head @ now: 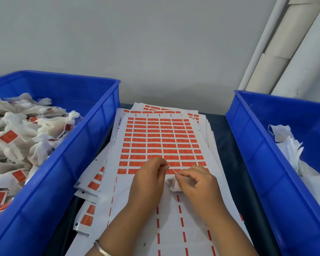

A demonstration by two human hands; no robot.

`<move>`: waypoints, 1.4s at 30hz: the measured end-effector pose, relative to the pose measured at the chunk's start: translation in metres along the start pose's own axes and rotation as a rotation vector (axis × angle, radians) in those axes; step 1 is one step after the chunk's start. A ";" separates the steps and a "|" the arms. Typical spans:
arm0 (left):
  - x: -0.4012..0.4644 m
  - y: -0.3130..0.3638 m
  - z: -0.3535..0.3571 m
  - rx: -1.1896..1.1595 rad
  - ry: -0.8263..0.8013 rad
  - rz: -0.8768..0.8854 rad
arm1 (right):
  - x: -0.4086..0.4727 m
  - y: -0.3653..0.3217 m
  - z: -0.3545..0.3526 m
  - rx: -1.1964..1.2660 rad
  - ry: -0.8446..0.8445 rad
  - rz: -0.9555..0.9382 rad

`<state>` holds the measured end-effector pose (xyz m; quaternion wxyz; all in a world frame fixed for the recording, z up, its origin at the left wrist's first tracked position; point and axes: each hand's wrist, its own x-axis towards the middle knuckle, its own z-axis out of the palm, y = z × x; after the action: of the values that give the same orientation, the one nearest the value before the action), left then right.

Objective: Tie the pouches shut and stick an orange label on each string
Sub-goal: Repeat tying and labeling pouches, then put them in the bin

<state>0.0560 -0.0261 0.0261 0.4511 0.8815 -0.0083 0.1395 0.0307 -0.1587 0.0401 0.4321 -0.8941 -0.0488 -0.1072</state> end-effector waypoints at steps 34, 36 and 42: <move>0.003 -0.002 -0.013 0.070 0.087 -0.053 | 0.016 0.018 -0.030 1.215 -0.137 0.496; 0.001 -0.001 -0.011 0.141 -0.150 0.063 | 0.018 0.020 -0.030 1.351 -0.045 0.495; -0.013 0.014 -0.004 0.094 -0.454 0.306 | 0.012 0.016 -0.024 0.769 0.021 0.436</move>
<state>0.0408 -0.0323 0.0359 0.3699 0.8986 -0.2360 0.0051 0.0412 -0.1878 0.0450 0.7462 -0.6567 0.1089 0.0032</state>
